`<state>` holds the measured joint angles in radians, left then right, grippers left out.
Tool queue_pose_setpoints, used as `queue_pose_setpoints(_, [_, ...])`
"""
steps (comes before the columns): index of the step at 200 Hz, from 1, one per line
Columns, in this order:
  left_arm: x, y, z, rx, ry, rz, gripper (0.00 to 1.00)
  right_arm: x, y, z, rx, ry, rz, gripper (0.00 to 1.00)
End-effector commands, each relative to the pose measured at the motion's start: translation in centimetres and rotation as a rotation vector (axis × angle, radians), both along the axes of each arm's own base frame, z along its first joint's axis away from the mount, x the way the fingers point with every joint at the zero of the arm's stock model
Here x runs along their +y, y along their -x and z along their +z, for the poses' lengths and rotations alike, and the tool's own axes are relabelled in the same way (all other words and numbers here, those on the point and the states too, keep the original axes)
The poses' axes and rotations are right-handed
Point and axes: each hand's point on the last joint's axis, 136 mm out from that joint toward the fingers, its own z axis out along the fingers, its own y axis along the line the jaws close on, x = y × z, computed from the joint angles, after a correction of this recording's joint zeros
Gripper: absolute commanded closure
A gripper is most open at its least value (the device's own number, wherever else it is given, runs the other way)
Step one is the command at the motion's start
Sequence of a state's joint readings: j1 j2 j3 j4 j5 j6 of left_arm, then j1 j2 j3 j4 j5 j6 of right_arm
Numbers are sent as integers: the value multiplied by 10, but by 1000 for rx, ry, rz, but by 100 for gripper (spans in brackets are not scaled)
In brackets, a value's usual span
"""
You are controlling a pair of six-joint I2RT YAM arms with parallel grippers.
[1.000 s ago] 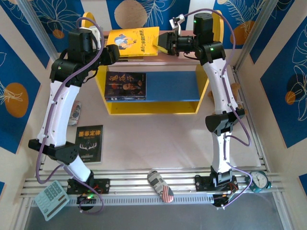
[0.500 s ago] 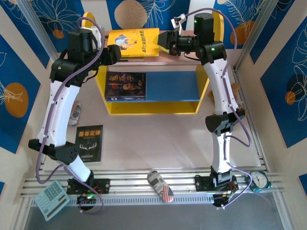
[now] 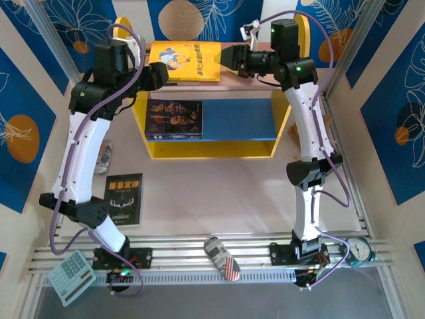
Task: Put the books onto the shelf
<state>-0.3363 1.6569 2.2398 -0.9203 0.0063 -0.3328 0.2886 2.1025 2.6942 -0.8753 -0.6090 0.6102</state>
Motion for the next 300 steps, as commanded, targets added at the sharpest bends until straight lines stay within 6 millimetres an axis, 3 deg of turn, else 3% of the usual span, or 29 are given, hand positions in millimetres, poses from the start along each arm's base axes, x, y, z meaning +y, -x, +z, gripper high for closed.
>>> queue_pose_setpoints(1, [1, 7, 23, -58, 30, -25, 36, -1, 12, -10, 39, 44, 0, 48])
queue_pose_setpoints(86, [-3, 12, 26, -60, 42, -48, 36, 16, 16, -9, 31, 24, 43, 48])
queue_pose_setpoints(181, [12, 15, 24, -61, -4, 9, 36, 35, 23, -4, 21, -4, 90, 48])
queue_pose_setpoints(250, [24, 28, 51, -144, -2, 47, 35, 35, 20, -1, 10, -15, 93, 47])
queue_pose_setpoints(300, [33, 37, 56, -164, -18, 76, 33, 38, 19, 0, 8, -30, 105, 47])
